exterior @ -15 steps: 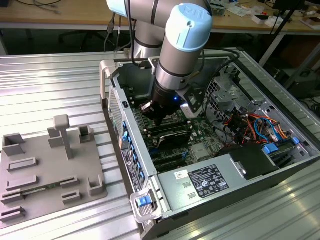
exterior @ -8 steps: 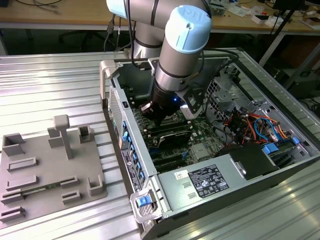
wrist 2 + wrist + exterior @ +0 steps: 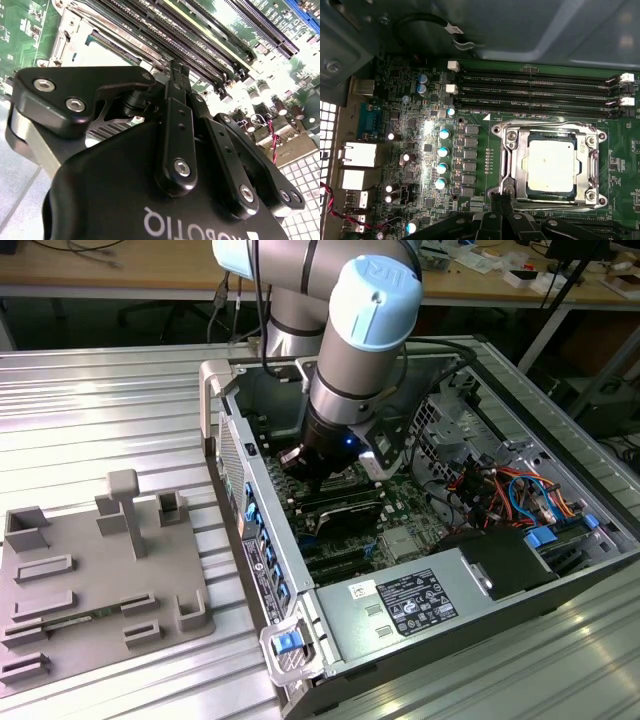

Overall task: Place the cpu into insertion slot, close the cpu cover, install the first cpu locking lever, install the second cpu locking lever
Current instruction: 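Install the second cpu locking lever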

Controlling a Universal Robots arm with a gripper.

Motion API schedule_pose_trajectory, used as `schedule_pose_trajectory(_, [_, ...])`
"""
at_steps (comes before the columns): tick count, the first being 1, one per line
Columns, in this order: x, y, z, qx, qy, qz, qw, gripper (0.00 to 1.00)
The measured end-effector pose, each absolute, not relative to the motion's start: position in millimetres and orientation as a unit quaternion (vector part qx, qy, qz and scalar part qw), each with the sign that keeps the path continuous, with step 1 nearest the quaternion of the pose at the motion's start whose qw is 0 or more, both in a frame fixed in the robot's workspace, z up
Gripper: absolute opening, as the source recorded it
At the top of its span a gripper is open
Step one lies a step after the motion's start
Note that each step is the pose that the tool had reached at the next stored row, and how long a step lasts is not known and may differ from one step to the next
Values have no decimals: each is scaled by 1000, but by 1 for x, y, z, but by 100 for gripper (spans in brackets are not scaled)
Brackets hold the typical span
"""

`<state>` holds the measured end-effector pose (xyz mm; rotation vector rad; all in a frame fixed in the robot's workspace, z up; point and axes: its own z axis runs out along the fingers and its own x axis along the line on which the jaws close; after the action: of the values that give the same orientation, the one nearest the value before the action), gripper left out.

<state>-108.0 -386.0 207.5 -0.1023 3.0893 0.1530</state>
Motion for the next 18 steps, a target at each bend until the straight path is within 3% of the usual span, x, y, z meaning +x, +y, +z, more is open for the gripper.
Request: schedule_pose_trajectory(18, [-109,-382,204,-33,998,53,23,11])
